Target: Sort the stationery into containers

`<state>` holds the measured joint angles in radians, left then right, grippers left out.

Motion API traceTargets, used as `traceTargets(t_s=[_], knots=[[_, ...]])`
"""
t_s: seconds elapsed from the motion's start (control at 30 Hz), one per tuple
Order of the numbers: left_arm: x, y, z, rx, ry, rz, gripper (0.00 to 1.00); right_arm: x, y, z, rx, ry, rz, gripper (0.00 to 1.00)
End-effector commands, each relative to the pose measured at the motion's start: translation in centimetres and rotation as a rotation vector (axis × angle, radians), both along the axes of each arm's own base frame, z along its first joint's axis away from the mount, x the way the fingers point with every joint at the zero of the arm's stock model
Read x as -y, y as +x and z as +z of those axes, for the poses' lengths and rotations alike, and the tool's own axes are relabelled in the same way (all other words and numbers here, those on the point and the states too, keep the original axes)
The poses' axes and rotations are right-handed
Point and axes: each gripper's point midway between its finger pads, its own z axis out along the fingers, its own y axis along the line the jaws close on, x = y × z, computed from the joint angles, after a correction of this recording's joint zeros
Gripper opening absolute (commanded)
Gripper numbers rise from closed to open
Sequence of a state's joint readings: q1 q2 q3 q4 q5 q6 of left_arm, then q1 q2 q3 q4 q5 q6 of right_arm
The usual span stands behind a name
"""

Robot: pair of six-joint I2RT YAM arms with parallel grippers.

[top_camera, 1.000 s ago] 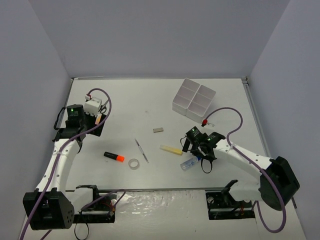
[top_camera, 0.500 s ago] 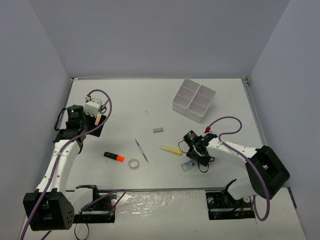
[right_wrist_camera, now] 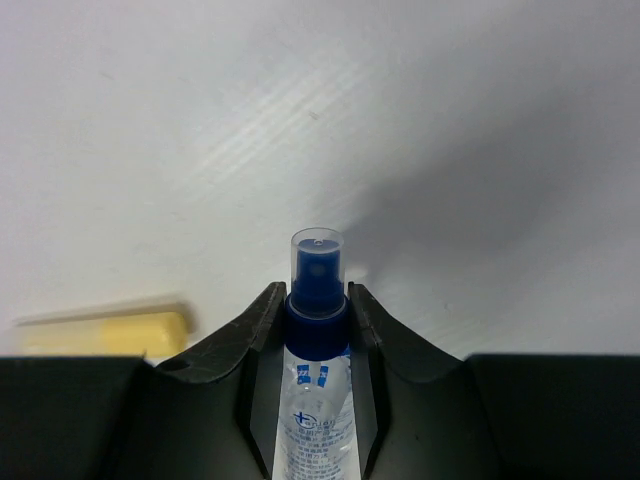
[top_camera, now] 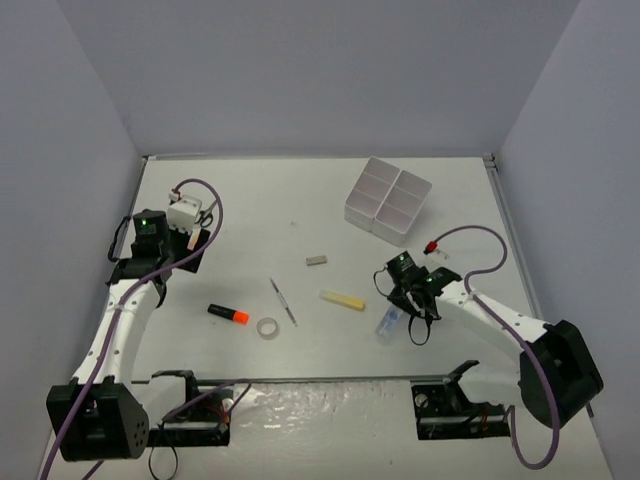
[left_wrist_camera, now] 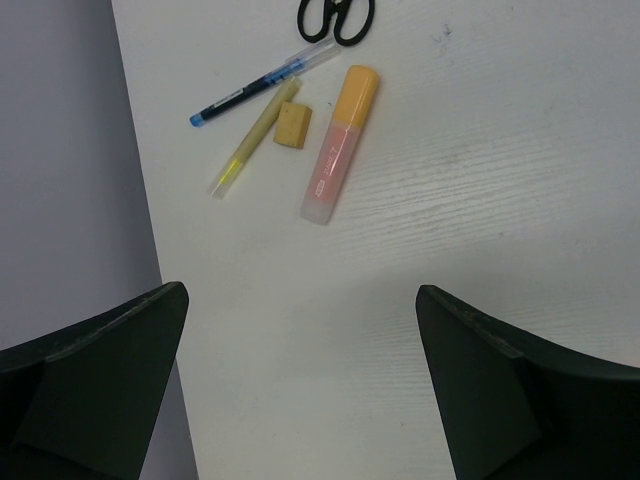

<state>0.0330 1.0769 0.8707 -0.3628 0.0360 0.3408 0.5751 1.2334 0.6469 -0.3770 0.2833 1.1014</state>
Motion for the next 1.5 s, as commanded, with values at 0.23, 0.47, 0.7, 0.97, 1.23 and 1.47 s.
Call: traceTargets(t_s=[0.23,0.47,0.7,0.97,1.23,1.47], knots=[[0.3,2.1,4.2,0.053,-0.033,-0.002,0.97,2.0,13.6,29.4,0.783,-0.338,0.088,0.0],[0.3,2.2,4.1,0.017,-0.035,0.001,0.97,5.2,27.0,34.3,1.053,-0.535,0.116,0.0],[-0.5,2.4,2.5,-0.019,0.004,0.018,0.97,7.3,33.0,32.4,1.124,-0.779,0.165,0.0],[-0.6,3.0,1.2,-0.066,0.002,0.028,0.97,7.0,36.8,27.6,1.114,-0.737,0.198,0.0],[-0.7,3.5,0.1,-0.092,0.002,0.033,0.97,5.9,34.8,23.6,1.119,-0.697,0.204,0.0],[-0.8,3.9,0.2,-0.091,0.006,0.032,0.97,5.5,34.0,21.8,1.099,-0.692,0.196,0.0]])
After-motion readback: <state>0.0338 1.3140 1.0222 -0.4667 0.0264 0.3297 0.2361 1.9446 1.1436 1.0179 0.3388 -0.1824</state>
